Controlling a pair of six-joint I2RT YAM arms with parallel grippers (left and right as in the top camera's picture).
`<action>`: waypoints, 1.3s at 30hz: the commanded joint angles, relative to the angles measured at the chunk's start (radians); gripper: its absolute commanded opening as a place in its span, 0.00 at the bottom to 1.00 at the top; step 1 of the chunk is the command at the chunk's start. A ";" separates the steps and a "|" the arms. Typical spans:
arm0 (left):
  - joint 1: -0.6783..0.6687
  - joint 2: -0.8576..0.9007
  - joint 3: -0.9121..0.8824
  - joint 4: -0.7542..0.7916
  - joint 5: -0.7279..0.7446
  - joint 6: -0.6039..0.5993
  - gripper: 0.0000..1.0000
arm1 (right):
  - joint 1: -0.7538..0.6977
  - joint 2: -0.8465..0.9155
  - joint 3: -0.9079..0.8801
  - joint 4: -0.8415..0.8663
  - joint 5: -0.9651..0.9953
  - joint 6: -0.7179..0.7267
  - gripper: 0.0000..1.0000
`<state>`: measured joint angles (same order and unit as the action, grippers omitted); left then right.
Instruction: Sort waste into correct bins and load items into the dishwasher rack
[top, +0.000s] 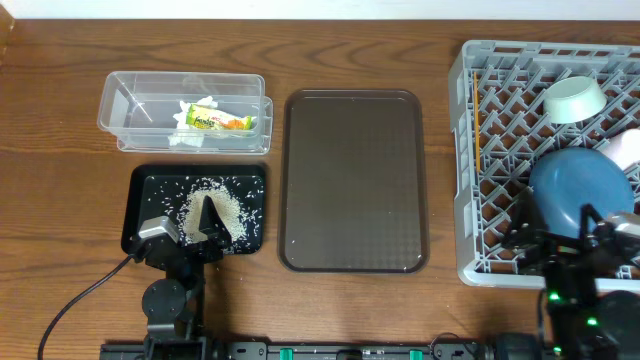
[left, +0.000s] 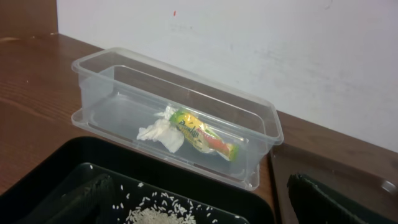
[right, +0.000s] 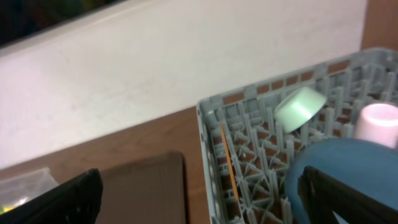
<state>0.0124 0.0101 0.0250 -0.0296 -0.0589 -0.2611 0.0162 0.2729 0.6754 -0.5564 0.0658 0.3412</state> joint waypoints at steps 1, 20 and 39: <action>0.004 -0.006 -0.021 -0.037 -0.020 0.013 0.91 | 0.012 -0.083 -0.158 0.113 -0.028 -0.090 0.99; 0.004 -0.006 -0.021 -0.037 -0.020 0.013 0.91 | 0.008 -0.268 -0.647 0.578 -0.047 -0.159 0.99; 0.004 -0.006 -0.021 -0.037 -0.020 0.013 0.91 | 0.008 -0.268 -0.670 0.480 -0.046 -0.414 0.99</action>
<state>0.0124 0.0105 0.0250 -0.0296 -0.0593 -0.2607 0.0193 0.0120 0.0071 -0.0704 0.0219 0.0017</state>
